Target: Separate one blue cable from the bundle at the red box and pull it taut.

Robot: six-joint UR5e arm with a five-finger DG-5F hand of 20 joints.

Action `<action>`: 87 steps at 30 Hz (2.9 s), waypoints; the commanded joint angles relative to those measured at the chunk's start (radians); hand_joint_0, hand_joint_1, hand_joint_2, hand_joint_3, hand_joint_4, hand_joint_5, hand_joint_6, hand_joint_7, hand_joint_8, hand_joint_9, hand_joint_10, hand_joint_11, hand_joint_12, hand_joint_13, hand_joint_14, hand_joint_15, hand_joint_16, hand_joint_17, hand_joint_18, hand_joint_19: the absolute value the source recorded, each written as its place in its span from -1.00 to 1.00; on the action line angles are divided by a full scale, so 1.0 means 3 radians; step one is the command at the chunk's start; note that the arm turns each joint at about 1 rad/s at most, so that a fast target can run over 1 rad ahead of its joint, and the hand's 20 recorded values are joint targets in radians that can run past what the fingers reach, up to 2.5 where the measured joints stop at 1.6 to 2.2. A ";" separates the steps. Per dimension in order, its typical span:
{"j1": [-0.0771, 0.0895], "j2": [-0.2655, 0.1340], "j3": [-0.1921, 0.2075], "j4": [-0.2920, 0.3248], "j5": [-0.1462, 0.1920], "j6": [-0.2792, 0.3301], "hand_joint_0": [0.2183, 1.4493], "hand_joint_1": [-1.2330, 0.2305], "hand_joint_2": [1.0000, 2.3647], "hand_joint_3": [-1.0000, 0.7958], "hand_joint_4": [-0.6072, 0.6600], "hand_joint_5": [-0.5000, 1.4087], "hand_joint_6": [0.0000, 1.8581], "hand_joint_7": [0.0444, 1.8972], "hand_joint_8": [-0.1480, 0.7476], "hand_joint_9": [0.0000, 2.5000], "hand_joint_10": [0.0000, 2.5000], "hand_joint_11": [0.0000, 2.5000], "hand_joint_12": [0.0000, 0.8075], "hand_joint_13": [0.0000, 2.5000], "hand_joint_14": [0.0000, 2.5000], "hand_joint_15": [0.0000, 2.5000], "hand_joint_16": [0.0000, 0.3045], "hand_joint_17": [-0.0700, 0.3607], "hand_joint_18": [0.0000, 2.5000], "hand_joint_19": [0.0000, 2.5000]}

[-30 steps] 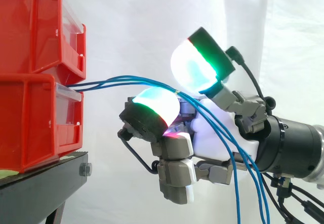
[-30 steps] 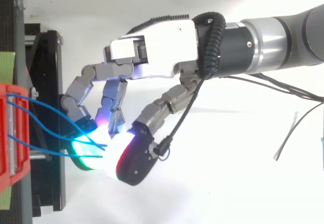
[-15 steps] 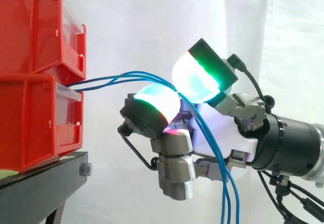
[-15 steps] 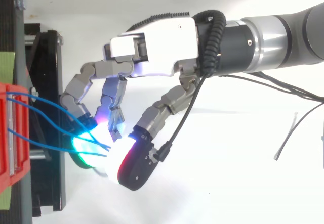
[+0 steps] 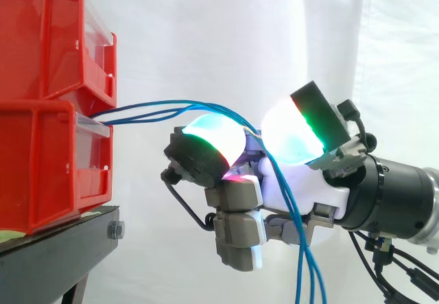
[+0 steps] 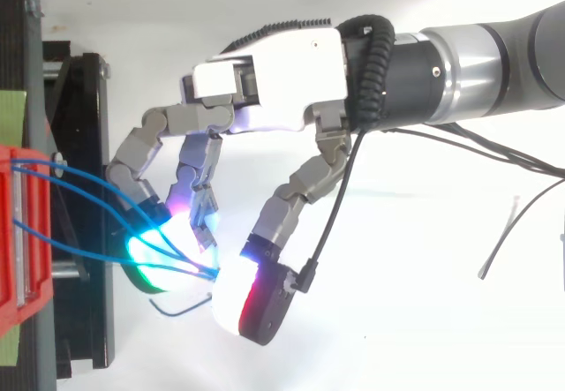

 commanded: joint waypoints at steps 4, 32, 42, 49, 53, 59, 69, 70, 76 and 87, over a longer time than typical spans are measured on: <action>-0.0001 0.0000 -0.0001 -0.0007 0.0001 0.0000 -0.51 -0.68 -1.00 -0.44 0.15 -0.63 0.01 0.12 0.30 -0.14 -0.98 -0.20 0.17 -0.06 -0.98 -0.38 -0.58 -0.01 -0.13 -0.43; -0.0001 0.0000 0.0019 -0.0017 -0.0009 0.0000 -0.13 -0.62 -1.00 -0.44 0.05 -0.63 -0.06 0.31 0.26 -0.11 -0.98 -0.20 0.12 -0.04 -0.98 -0.37 -0.60 -0.05 -0.13 -0.42; -0.0001 0.0000 0.0019 -0.0017 -0.0009 0.0000 -0.38 -0.79 -1.00 -0.44 0.18 -0.63 0.01 0.08 0.26 -0.13 -0.98 -0.17 0.15 -0.07 -0.98 -0.37 -0.59 -0.02 -0.14 -0.45; -0.0006 0.0000 0.0019 -0.0017 -0.0019 0.0000 -0.52 -0.80 -1.00 -0.44 0.19 -0.62 0.01 0.06 0.31 -0.13 -0.98 -0.17 0.18 -0.07 -0.98 -0.37 -0.56 0.03 -0.13 -0.46; -0.0001 0.0000 0.0019 -0.0022 -0.0019 0.0000 -0.57 -0.78 -1.00 -0.44 0.20 -0.62 0.01 0.04 0.32 -0.12 -0.98 -0.17 0.21 -0.07 -0.98 -0.37 -0.55 0.05 -0.12 -0.46; -0.0011 0.0000 0.0025 -0.0017 -0.0019 0.0000 -0.70 -0.61 -1.00 -0.44 0.20 -0.59 -0.01 0.00 0.39 -0.08 -0.98 -0.21 0.29 -0.03 -0.98 -0.39 -0.49 0.13 -0.06 -0.47; -0.0021 0.0000 0.0030 -0.0073 -0.0029 0.0000 -0.59 -0.31 -1.00 -0.44 0.11 -0.57 -0.06 0.01 0.33 -0.03 -0.98 -0.25 0.23 -0.03 -0.98 -0.40 -0.54 0.06 -0.10 -0.44; -0.0021 0.0000 0.0030 -0.0073 -0.0029 0.0000 -0.55 -0.26 -1.00 -0.44 0.09 -0.57 -0.06 0.03 0.33 -0.03 -0.98 -0.24 0.21 -0.03 -0.98 -0.39 -0.55 0.04 -0.11 -0.44; -0.0021 0.0000 0.0030 -0.0078 -0.0034 0.0000 -0.32 -0.35 -1.00 -0.44 0.01 -0.58 -0.07 0.17 0.27 -0.03 -0.98 -0.23 0.14 -0.03 -0.98 -0.37 -0.59 -0.03 -0.14 -0.39; -0.0021 0.0000 0.0030 -0.0093 -0.0034 0.0000 -0.38 -0.13 -0.98 -0.23 0.07 -0.61 -0.10 0.14 0.24 -0.04 -0.98 -0.27 0.17 -0.03 -0.98 -0.36 -0.58 0.00 -0.17 -0.33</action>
